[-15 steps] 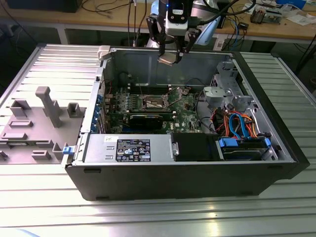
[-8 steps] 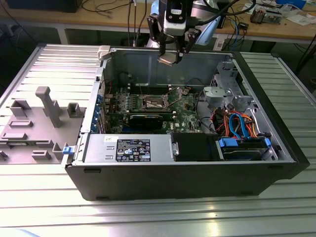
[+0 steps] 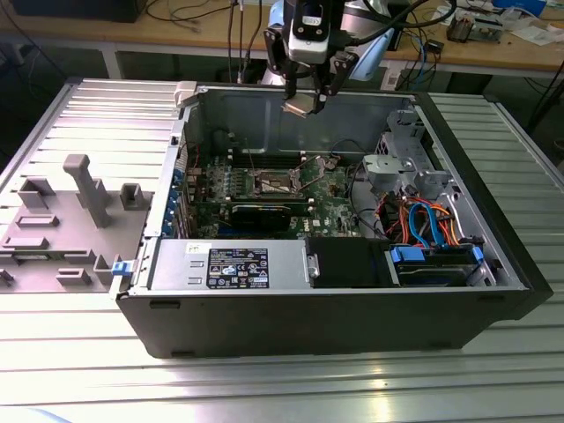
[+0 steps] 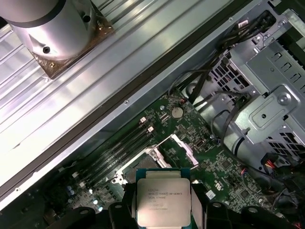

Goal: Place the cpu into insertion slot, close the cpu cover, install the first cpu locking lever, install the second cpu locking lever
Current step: 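Place the cpu into insertion slot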

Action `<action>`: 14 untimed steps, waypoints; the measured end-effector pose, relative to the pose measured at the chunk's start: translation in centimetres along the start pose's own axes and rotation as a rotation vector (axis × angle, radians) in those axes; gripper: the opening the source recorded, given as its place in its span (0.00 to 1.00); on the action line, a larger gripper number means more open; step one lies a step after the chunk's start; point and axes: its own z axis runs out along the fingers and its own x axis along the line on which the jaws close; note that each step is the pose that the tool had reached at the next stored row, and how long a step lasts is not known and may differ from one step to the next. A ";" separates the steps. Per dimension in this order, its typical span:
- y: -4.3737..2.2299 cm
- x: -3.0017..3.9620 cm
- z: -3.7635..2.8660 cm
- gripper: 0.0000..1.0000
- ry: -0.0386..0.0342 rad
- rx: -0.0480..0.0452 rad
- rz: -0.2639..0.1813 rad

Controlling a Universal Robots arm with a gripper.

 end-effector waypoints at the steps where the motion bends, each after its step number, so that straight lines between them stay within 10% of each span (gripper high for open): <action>1: 0.00 0.00 0.00 0.54 -0.0005 -0.0001 0.005; 14: 0.00 0.00 0.00 0.54 -0.0030 -0.0007 0.034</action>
